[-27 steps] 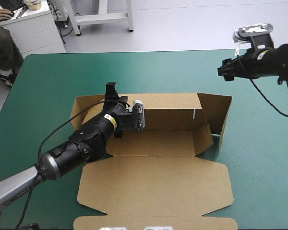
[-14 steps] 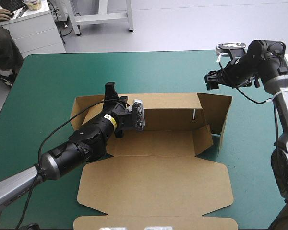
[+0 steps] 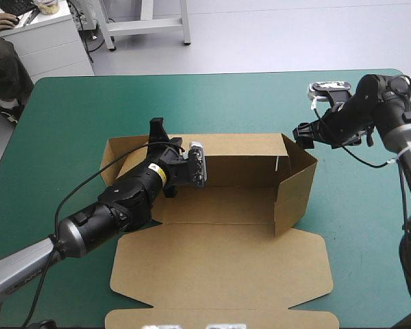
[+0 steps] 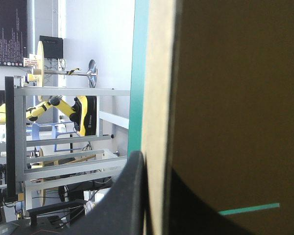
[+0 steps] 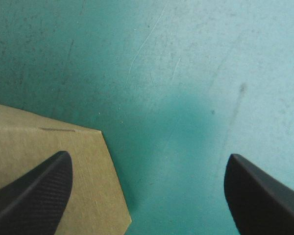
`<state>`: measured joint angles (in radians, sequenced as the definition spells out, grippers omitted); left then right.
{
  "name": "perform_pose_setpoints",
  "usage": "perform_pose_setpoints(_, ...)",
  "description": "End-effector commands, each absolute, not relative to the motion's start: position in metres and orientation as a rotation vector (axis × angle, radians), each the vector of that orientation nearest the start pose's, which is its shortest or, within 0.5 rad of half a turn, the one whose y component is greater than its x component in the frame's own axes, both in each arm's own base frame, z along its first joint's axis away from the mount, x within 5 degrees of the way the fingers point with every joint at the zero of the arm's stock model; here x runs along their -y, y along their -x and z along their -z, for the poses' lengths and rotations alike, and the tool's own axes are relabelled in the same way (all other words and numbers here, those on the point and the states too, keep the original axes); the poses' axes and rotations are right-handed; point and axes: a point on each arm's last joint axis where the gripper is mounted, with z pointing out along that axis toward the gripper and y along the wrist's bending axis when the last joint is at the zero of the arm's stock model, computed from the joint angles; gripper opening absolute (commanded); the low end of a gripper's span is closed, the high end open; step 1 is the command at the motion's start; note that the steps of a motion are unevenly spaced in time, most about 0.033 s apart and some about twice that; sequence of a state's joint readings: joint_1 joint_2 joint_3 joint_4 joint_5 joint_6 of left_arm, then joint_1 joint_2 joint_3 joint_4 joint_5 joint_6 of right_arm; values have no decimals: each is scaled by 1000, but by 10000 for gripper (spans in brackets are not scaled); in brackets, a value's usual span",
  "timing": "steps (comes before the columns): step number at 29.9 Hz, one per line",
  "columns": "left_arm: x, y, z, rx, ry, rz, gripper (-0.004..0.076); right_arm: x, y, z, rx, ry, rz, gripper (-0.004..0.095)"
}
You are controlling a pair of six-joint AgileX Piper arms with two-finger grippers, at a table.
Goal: Fold the box
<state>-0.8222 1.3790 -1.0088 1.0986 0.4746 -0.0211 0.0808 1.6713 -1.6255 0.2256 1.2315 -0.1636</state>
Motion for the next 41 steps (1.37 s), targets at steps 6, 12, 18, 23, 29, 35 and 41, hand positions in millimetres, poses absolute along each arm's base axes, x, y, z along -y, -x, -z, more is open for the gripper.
perform_pose_setpoints(6, 194, -231, -328, -1506, -1412, -524, -10, -38, -299, -366, -2527, 343, -313, 782)
perform_pose_setpoints(12, 193, -232, -327, -1521, -1404, -528, -10, -40, -278, -346, -2390, 432, -393, 781)
perform_pose_setpoints(18, 193, -232, -327, -1523, -1404, -531, -10, -44, -264, -336, -2331, 575, -398, 781)
perform_pose_setpoints(23, 193, -232, -326, -1524, -1406, -531, -10, -46, -258, -333, -2368, 639, -430, 781)
perform_pose_setpoints(29, 193, -232, -326, -1524, -1406, -531, -10, -48, -252, -331, -2408, 705, -472, 781)
perform_pose_setpoints(35, 193, -232, -326, -1524, -1406, -531, -10, -52, -249, -331, -2398, 742, -538, 782)
perform_pose_setpoints(41, 195, -232, -327, -1513, -1407, -517, -10, -66, -252, -332, -2316, 783, -682, 782)
